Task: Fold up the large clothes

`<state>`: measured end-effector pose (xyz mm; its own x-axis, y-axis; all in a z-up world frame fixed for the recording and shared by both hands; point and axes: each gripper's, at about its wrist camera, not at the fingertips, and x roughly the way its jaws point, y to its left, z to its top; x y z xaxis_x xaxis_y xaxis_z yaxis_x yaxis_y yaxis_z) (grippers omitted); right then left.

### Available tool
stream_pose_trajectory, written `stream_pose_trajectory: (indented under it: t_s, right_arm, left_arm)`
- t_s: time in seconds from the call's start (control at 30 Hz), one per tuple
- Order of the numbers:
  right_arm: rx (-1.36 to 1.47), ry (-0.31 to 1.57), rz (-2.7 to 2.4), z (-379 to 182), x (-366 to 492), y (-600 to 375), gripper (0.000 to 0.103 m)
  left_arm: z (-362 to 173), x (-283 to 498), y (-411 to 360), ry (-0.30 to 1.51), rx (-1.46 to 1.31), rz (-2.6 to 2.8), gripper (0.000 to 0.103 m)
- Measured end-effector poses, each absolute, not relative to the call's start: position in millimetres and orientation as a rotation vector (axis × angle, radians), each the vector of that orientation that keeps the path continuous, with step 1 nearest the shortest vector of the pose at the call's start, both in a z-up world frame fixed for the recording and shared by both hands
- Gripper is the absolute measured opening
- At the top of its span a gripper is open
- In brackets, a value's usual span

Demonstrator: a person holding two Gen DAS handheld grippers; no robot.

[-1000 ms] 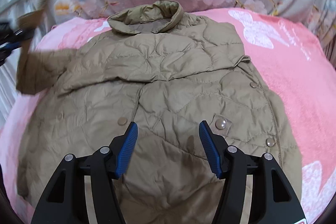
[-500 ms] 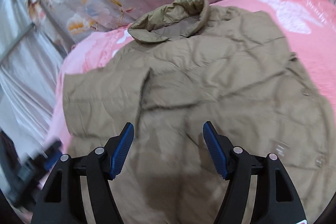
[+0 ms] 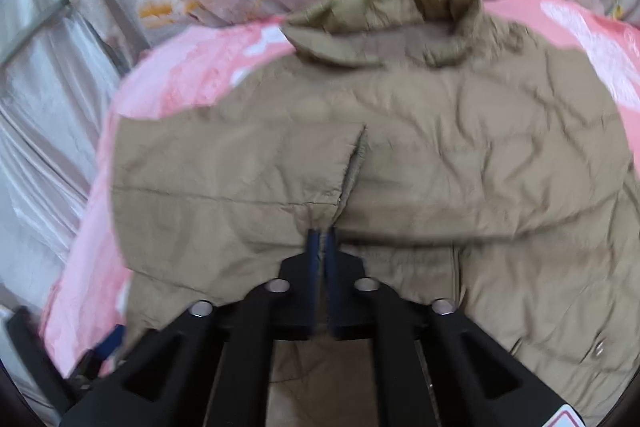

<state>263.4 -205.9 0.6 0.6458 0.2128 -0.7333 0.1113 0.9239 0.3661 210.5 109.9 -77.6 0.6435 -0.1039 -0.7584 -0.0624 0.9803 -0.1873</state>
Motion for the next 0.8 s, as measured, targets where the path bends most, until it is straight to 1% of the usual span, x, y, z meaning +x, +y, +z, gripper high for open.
stream_pose_trajectory:
  t_s: [0.17,0.27,0.37,0.43,0.57,0.73,0.8]
  right_arm:
    - [0.309,0.700,0.008,74.5,259.1,-232.2,0.002]
    - [0.228,0.622,-0.061,111.2,260.0,-251.9,0.002]
    - [0.176,0.573,-0.132,133.6,263.5,-278.1,0.002]
    - [0.180,0.574,-0.157,138.3,268.2,-297.1,0.002]
    - [0.173,0.602,-0.219,131.7,273.2,-329.6,0.002]
    - [0.202,0.640,-0.247,111.2,271.4,-359.0,0.002]
    - [0.213,0.662,-0.252,98.8,270.4,-370.2,0.002]
  left_arm:
    - [-68.6,212.5,116.5,0.893,-0.261,-0.053,0.092]
    - [-51.0,220.4,127.5,0.901,-0.424,-0.172,0.092]
    - [-29.2,240.5,131.9,0.903,-0.570,-0.284,0.092]
    - [-17.0,263.1,125.8,0.904,-0.627,-0.344,0.092]
    - [-14.1,306.2,103.8,0.932,-0.675,-0.400,0.091]
    - [-46.4,355.0,92.5,1.019,-0.833,-0.396,0.090]
    - [-59.6,366.0,87.2,1.055,-0.809,-0.345,0.085]
